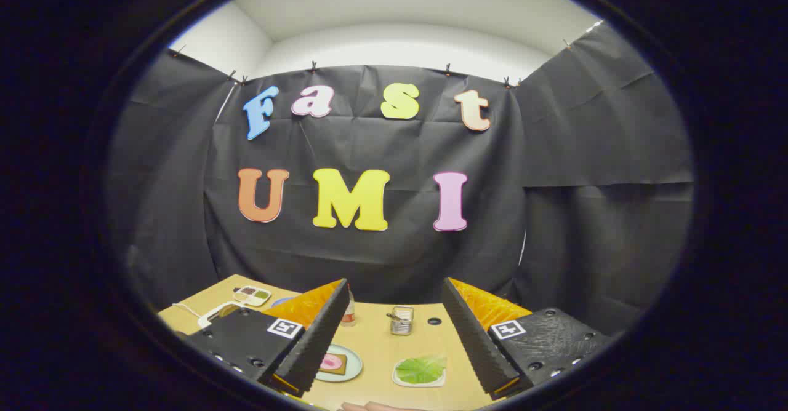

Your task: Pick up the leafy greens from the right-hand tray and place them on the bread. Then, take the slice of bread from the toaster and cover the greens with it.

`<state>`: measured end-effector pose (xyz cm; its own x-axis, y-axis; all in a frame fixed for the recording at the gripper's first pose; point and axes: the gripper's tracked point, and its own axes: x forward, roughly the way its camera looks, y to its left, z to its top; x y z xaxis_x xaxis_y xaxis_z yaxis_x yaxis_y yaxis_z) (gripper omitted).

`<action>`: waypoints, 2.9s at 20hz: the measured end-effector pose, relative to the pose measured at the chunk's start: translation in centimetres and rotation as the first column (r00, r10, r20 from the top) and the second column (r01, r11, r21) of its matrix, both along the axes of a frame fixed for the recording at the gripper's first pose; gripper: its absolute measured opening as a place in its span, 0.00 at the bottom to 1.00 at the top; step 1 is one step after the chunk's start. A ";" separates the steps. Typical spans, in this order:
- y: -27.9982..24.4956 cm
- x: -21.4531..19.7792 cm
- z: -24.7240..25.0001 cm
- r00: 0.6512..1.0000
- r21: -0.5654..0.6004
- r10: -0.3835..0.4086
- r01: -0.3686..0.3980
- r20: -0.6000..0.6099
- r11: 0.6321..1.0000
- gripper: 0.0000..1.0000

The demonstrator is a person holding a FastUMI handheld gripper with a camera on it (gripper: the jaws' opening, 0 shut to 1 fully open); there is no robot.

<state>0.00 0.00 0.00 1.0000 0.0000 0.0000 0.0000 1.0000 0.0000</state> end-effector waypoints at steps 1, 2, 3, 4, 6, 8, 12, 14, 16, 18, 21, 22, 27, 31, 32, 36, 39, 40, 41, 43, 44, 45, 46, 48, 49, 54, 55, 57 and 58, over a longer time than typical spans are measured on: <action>-0.4 0.2 0.1 1.000 0.000 0.005 -0.005 0.002 1.000 0.95; -0.8 0.3 -0.1 1.000 -0.001 0.010 -0.010 0.001 1.000 0.95; -1.3 0.5 -0.4 1.000 0.000 0.011 -0.011 -0.006 1.000 0.95; -1.6 0.6 -0.8 1.000 0.004 0.017 -0.017 -0.014 1.000 0.95; -2.4 0.6 -1.2 0.999 0.012 0.022 -0.022 -0.026 1.000 0.95; -3.5 0.8 -1.7 0.999 0.010 0.021 -0.020 -0.035 1.000 0.95; -5.2 1.6 -2.5 0.998 0.019 0.026 -0.025 -0.054 1.000 0.95; -6.1 2.2 -3.2 0.998 0.023 0.034 -0.033 -0.059 0.999 0.95; -6.9 3.4 -4.8 0.996 0.014 0.041 -0.040 -0.081 0.999 0.95; -8.0 5.0 -7.6 0.991 -0.002 0.040 -0.040 -0.132 0.999 0.95; -9.2 7.7 -12.6 0.973 -0.012 0.056 -0.060 -0.223 0.998 0.95; -10.0 8.7 -14.5 0.966 -0.012 0.054 -0.059 -0.254 0.998 0.95; -12.7 13.7 -25.1 0.893 0.035 0.056 -0.046 -0.446 0.998 0.95; -14.0 17.6 -33.8 0.791 0.063 0.044 -0.007 -0.610 0.998 0.95; -14.1 18.4 -35.8 0.766 0.071 0.045 0.002 -0.642 0.997 0.95; -13.5 19.9 -41.1 0.653 0.124 0.084 0.015 -0.753 0.992 0.93; -12.9 20.0 -43.3 0.598 0.116 0.094 -0.002 -0.796 0.993 0.82; -12.6 20.1 -43.3 0.591 0.125 0.099 0.003 -0.800 0.992 0.73; -12.4 20.1 -43.4 0.587 0.128 0.106 -0.003 -0.803 0.992 0.64; -12.5 20.6 -43.6 0.584 0.106 0.095 -0.015 -0.806 0.994 0.47; -12.4 20.6 -43.6 0.579 0.103 0.092 -0.015 -0.810 0.995 0.46; -12.5 20.7 -43.4 0.580 0.093 0.084 -0.013 -0.810 0.996 0.41; -12.3 20.8 -43.2 0.588 0.093 0.086 -0.017 -0.804 0.995 0.40; -12.1 20.8 -42.8 0.592 0.074 0.066 -0.011 -0.803 0.997 0.23; -12.0 20.7 -42.9 0.585 0.062 0.060 -0.017 -0.809 0.998 0.14; -12.2 20.1 -41.4 0.603 0.012 0.010 -0.002 -0.798 1.000 0.00; -12.0 19.9 -40.5 0.618 0.011 0.010 -0.002 -0.786 1.000 0.01; -11.6 19.3 -38.7 0.648 -0.004 -0.007 0.007 -0.762 1.000 0.00; -11.3 18.8 -37.8 0.660 -0.010 -0.014 0.010 -0.751 1.000 0.00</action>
